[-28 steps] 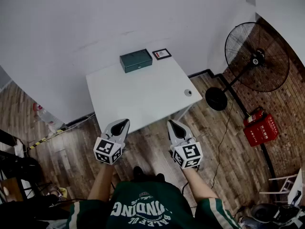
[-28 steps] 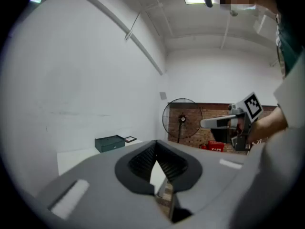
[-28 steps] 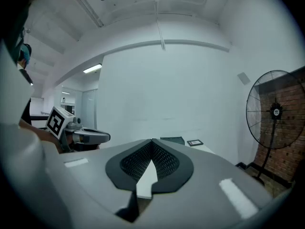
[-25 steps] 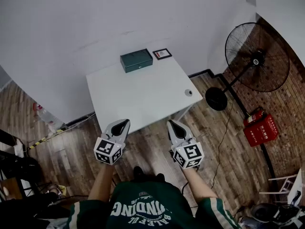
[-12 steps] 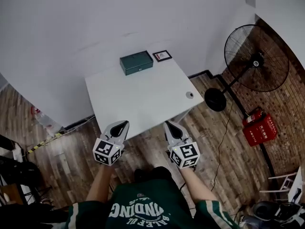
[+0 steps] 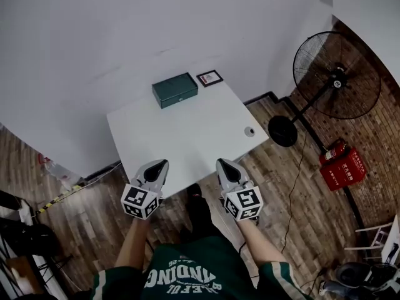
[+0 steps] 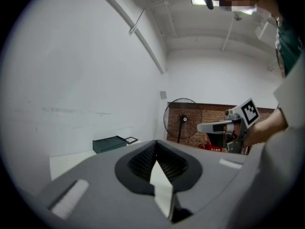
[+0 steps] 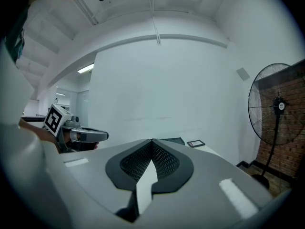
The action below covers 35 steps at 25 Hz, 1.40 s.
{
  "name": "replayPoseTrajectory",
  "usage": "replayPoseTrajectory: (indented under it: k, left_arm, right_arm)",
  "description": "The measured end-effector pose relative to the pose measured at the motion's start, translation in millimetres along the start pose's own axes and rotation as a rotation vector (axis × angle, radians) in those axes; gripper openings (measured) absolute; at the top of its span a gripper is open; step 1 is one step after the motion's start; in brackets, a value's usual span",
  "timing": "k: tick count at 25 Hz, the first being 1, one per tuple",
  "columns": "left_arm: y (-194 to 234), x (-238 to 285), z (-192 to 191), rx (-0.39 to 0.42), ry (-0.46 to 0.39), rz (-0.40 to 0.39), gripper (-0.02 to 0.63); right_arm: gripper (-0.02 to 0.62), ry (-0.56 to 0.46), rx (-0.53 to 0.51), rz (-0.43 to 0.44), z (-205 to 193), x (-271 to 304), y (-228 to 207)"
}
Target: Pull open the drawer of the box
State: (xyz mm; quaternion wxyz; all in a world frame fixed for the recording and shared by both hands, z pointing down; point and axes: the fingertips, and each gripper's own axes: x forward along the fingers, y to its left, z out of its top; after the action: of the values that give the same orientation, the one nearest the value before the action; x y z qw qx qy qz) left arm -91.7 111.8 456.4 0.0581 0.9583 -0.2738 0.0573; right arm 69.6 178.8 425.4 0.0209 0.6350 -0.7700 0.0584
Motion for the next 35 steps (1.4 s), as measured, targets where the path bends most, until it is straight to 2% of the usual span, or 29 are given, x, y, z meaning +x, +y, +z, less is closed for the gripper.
replayPoseTrajectory:
  k: [10, 22, 28, 35]
  left_arm:
    - [77.0, 75.7, 8.4, -0.010, 0.034, 0.031, 0.052]
    - [170.2, 170.5, 24.4, -0.076, 0.070, 0.112, 0.052]
    - [194.6, 206.5, 10.5, -0.115, 0.094, 0.139, 0.052]
    - [210.9, 223.9, -17.7, -0.160, 0.146, 0.171, 0.052]
  right_arm:
    - [0.002, 0.013, 0.038, 0.056, 8.6, 120.8, -43.6]
    - [0.002, 0.079, 0.026, 0.170, 12.8, 279.4, -90.4]
    - [0.002, 0.139, 0.028, 0.220, -13.4, 337.2, -105.2]
    - [0.002, 0.250, 0.051, 0.266, -69.5, 375.6, -112.8]
